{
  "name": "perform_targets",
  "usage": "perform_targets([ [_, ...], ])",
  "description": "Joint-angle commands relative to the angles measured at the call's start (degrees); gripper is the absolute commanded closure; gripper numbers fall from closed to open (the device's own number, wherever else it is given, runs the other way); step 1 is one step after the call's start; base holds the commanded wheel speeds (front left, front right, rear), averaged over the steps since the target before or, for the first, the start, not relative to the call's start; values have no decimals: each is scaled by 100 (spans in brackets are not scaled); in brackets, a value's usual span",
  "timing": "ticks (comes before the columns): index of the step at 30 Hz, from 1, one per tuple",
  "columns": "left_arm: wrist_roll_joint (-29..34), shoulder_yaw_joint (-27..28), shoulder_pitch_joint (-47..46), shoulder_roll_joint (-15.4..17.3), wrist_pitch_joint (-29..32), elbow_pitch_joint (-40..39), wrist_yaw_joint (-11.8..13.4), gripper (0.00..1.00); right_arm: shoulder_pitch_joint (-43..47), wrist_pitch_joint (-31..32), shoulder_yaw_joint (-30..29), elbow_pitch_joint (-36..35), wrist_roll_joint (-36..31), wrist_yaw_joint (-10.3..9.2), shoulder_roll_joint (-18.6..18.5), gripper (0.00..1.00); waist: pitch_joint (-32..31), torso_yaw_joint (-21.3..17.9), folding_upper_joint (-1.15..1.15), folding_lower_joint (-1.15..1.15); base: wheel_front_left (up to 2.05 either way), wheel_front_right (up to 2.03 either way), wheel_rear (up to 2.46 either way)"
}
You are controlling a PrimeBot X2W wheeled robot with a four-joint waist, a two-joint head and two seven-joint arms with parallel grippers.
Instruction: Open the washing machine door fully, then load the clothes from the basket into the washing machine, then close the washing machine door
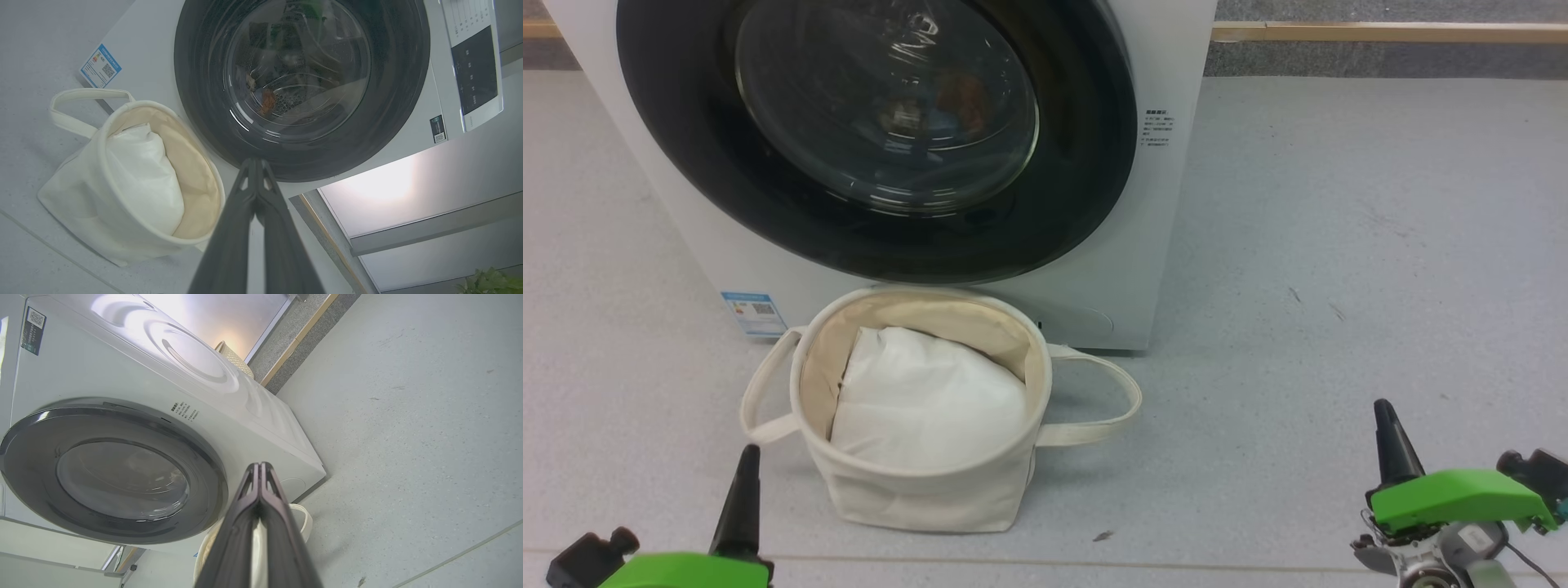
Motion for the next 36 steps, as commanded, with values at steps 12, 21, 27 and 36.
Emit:
perform_targets([
  [12,-627,273,-299,-87,233,-273,-26,100,-146,233,-148,-272,822,0,60,100,8,-11,0,0,0,0,0],
  [21,-981,340,-302,-176,367,-303,-29,100,-131,369,-247,-301,1286,0,100,100,13,-18,0,0,0,0,0],
  [27,-1248,391,-304,-243,467,-325,-31,100,-120,471,-322,-323,1636,0,129,100,16,-23,0,0,0,0,0],
  [36,-1648,466,-307,-344,618,-359,-34,100,-103,624,-434,-356,2160,0,174,100,22,-31,0,0,0,0,0],
])
